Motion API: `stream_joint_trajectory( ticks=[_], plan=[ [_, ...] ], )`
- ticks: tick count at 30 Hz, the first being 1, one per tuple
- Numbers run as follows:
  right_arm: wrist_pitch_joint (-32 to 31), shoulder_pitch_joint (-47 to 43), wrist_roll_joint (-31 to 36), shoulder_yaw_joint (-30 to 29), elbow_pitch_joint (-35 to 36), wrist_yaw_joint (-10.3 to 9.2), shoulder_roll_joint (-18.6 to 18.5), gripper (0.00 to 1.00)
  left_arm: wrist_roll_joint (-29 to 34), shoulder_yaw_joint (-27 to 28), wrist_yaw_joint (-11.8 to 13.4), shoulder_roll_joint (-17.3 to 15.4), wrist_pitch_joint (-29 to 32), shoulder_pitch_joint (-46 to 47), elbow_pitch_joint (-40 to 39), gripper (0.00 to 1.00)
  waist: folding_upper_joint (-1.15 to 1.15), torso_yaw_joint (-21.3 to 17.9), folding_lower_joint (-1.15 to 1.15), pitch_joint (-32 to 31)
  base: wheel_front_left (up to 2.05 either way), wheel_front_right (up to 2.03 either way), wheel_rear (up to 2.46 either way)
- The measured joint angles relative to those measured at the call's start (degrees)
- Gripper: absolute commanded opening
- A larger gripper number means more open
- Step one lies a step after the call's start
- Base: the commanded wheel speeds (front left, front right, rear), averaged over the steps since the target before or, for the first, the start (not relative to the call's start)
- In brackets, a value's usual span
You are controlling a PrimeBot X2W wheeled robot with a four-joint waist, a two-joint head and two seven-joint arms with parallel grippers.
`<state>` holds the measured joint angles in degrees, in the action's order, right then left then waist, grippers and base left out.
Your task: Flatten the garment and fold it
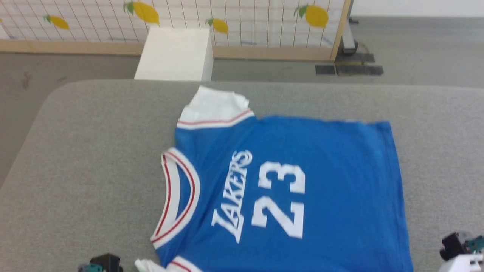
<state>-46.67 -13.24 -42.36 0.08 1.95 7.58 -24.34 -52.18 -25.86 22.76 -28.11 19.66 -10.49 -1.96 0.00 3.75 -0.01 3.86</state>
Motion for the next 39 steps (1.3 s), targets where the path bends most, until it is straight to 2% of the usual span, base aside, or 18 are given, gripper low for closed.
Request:
stream_joint_trajectory(
  ticks=[2, 6, 13, 19, 25, 32, 33, 34, 35, 39],
  plan=[
    [-2.66, -1.65, -0.26, -0.79, 0.6, 0.0, 0.14, 0.0, -0.01, -0.23, 1.31, -0.29, 0.82, -1.08, -1.03, 0.0, 0.0, 0.05, 0.0, -0.81, 0.0, 0.0, 0.0],
    [-4.19, -2.54, -0.35, -3.75, 3.56, -0.01, 1.13, 0.0, -0.38, 1.6, 1.55, 0.82, -2.02, -1.85, -3.9, 0.0, 0.0, 0.11, 0.0, -0.76, 0.0, 0.0, 0.0],
    [0.35, 3.56, 4.68, -7.34, 5.7, 0.0, 3.19, 0.0, 0.71, 4.47, -1.31, 2.93, -9.48, 3.64, -6.65, 0.0, 0.0, -0.13, 0.0, 1.29, 0.0, 0.0, 0.0],
    [0.83, 9.34, 8.58, -7.09, 3.14, -0.01, 4.38, 0.0, 5.02, 2.19, -3.58, 3.81, -11.24, 13.67, -2.56, 0.0, 0.0, -0.21, 0.0, 3.77, 0.0, 0.0, 0.0],
    [0.53, 14.23, 11.69, -5.58, 0.16, -0.01, 5.02, 0.0, 7.64, -0.31, -6.52, 6.82, -13.18, 21.34, 5.6, 0.0, 0.0, -0.17, 0.01, 7.25, 0.0, 0.0, 0.0],
    [-0.05, 17.05, 12.76, -2.33, -3.3, -0.01, 4.83, 0.0, 7.73, -1.05, -8.11, 9.22, -14.82, 24.31, 14.57, 0.0, 0.0, -0.19, 0.01, 10.96, 0.0, 0.0, 0.0],
    [-0.04, 17.26, 12.76, -2.3, -3.49, -0.01, 4.71, 0.16, 7.54, -0.78, -8.2, 9.46, -15.32, 24.51, 15.1, 0.25, 0.0, -0.2, 0.01, 11.24, 0.0, 0.0, 0.0],
    [-0.01, 17.58, 12.73, -2.19, -3.7, 0.0, 4.56, 0.62, 7.32, -0.66, -8.58, 9.67, -15.79, 24.77, 15.6, 1.0, 0.0, -0.2, 0.01, 11.49, 0.0, 0.0, 0.0],
    [0.3, 17.89, 12.71, -2.02, -3.85, 0.0, 4.46, 1.0, 7.27, -0.54, -8.6, 9.78, -15.97, 24.96, 15.99, 1.0, 0.0, -0.18, 0.01, 11.54, 0.0, 0.0, 0.0],
    [1.91, 17.99, 11.89, -2.44, -3.61, 0.0, 4.91, 1.0, 7.32, -0.31, -7.86, 9.09, -15.27, 24.98, 15.51, 1.0, 0.0, -0.03, 0.01, 10.61, 0.0, 0.0, 0.0]
  ],
)
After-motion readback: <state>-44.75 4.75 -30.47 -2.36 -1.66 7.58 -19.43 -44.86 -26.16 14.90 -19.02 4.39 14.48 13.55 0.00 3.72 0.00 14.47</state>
